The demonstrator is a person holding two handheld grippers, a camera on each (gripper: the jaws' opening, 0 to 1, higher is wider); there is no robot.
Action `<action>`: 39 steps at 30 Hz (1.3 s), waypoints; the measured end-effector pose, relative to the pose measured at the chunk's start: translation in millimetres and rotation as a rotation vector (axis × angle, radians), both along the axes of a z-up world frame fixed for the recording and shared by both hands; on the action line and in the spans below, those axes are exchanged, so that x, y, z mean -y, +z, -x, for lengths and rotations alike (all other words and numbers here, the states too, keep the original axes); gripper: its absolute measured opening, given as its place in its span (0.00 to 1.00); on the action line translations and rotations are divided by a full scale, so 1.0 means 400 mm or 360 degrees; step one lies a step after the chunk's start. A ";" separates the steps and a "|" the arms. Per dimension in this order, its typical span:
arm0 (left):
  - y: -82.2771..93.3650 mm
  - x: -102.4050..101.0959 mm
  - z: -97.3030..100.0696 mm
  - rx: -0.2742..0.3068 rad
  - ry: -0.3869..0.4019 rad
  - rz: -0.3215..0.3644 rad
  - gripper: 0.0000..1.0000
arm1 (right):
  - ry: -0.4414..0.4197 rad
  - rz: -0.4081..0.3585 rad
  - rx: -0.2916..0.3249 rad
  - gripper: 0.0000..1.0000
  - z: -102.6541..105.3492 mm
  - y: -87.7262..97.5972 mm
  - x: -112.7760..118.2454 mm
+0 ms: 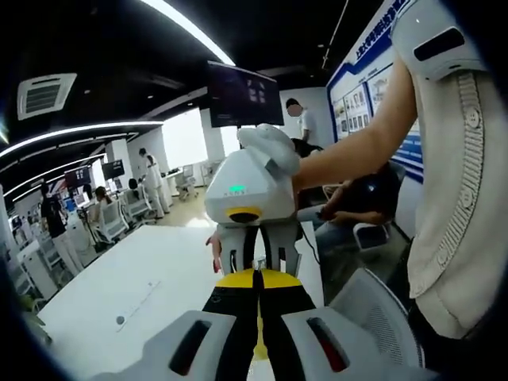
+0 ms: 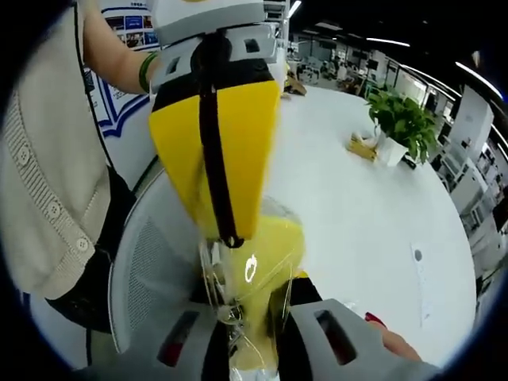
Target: Compare the silicone blocks by pressing each to a similar depth, holding the contact briefly, and releasing to observe deformation and rebound differences across the visible hardness samples.
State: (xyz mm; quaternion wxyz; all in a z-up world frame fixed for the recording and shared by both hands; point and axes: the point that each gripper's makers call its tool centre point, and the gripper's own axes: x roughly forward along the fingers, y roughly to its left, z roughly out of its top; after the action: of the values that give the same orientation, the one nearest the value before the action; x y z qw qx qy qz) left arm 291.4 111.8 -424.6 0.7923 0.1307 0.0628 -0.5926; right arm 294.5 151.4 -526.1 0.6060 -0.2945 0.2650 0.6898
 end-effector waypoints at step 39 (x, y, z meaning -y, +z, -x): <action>0.009 -0.022 -0.030 0.0003 0.0037 0.0020 0.00 | 0.0016 -0.0084 0.0016 0.12 -0.036 0.015 -0.024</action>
State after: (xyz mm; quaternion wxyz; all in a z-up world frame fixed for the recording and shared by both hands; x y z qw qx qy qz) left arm 303.3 120.5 -421.0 0.8000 0.1255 0.0599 -0.5836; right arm 308.7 161.1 -520.3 0.6115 -0.2831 0.2421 0.6981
